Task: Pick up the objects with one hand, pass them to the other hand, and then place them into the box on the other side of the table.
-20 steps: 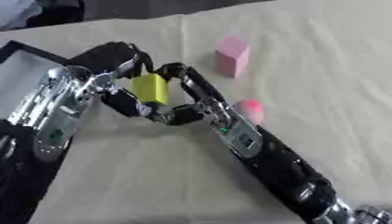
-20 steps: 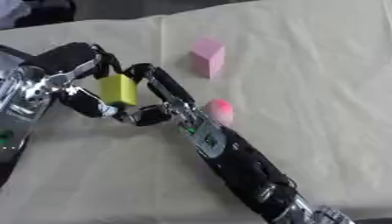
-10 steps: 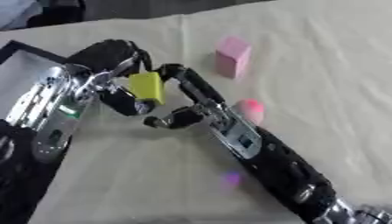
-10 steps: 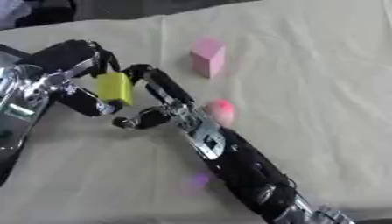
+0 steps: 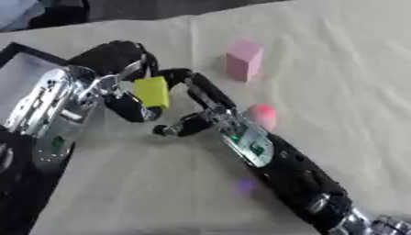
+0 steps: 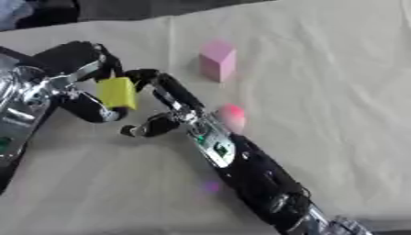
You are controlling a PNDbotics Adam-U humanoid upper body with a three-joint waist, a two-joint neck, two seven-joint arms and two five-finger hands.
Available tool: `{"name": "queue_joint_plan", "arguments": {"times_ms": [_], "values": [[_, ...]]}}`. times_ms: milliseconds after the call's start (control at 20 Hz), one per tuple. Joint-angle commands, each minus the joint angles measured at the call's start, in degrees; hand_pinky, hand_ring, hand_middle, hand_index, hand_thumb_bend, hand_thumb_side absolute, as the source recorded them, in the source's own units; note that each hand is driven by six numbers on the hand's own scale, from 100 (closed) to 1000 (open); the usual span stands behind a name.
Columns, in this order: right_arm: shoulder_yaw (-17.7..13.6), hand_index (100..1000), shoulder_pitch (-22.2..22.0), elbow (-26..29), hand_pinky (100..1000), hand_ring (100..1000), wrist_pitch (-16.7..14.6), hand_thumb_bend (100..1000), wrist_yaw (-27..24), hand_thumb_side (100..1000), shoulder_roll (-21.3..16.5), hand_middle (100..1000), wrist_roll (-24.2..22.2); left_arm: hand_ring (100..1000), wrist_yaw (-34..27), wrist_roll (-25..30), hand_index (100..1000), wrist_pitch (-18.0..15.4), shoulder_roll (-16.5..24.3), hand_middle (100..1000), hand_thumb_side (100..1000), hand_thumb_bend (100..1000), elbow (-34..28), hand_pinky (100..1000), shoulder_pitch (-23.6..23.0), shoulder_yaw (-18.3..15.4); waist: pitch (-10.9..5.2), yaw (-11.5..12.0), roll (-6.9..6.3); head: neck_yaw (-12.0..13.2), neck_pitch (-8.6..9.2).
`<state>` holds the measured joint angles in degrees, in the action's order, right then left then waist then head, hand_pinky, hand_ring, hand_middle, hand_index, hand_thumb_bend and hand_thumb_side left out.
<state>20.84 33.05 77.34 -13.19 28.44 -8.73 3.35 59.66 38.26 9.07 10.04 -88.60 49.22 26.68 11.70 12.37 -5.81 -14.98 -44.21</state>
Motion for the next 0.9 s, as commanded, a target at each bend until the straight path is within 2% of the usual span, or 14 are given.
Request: {"name": "queue_joint_plan", "arguments": {"times_ms": [50,550,900], "values": [[-0.4,839,0.4,0.2,854,667,1.0,689,0.7,100,0.2,660,0.2,514,0.7,0.6,381,0.1,1.2,377,100,425,-1.5,605,0.5,-0.6,-2.03,0.0,-0.05,0.0,0.1],[-0.7,849,0.8,1.2,857,679,3.5,682,1.6,100,-0.4,674,1.3,512,1.9,-0.7,377,1.2,1.6,371,100,419,-5.0,600,-0.1,-1.6,-2.35,-0.2,0.0,0.2,0.1],[-0.8,856,0.8,1.9,858,689,4.2,684,2.0,100,-1.6,686,1.1,509,-1.6,-3.9,372,4.2,3.1,361,100,373,-7.8,603,-1.0,-3.3,-2.58,-0.5,0.09,0.7,0.1]]}}
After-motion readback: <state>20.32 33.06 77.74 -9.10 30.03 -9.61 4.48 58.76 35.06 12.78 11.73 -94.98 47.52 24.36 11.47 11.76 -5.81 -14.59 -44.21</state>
